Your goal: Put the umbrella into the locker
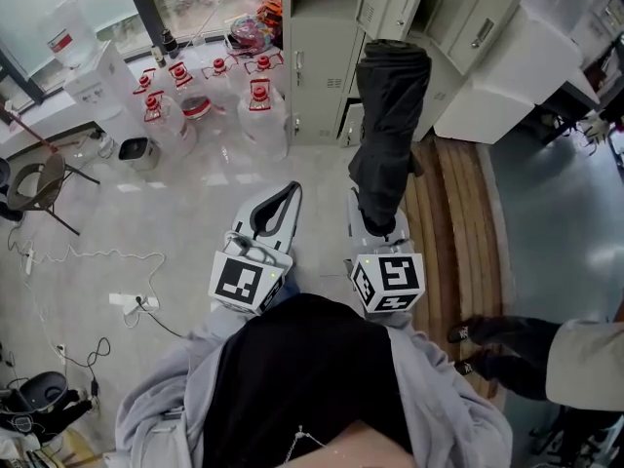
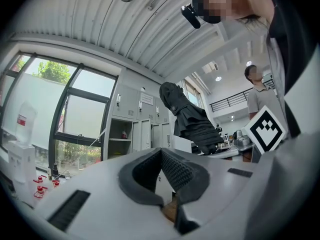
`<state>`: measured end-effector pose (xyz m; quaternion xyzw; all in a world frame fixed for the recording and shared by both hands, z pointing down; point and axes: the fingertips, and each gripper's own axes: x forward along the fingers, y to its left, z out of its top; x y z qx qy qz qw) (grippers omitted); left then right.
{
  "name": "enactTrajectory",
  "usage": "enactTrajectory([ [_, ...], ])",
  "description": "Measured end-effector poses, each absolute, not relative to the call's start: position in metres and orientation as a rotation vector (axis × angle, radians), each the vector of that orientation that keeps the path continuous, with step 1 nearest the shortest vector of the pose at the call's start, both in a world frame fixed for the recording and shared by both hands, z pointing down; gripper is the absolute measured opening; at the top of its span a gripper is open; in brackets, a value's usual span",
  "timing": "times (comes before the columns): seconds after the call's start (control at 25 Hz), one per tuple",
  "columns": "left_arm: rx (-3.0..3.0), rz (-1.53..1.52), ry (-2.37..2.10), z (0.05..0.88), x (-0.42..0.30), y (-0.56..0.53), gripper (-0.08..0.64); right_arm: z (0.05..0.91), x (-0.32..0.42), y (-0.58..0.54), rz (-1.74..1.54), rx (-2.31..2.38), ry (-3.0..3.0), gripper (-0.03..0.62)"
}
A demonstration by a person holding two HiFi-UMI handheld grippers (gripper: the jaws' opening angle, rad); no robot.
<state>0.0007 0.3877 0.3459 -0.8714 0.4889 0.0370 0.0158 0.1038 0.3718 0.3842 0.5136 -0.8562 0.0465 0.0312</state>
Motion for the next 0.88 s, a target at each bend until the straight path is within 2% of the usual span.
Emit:
enactTrajectory([
  [0.88, -2.817, 0.165, 1.310, 0.339, -0.059, 0.174, 0.008, 0.382, 0.041, 0.171, 0.207, 1.724, -2.539, 0.072],
])
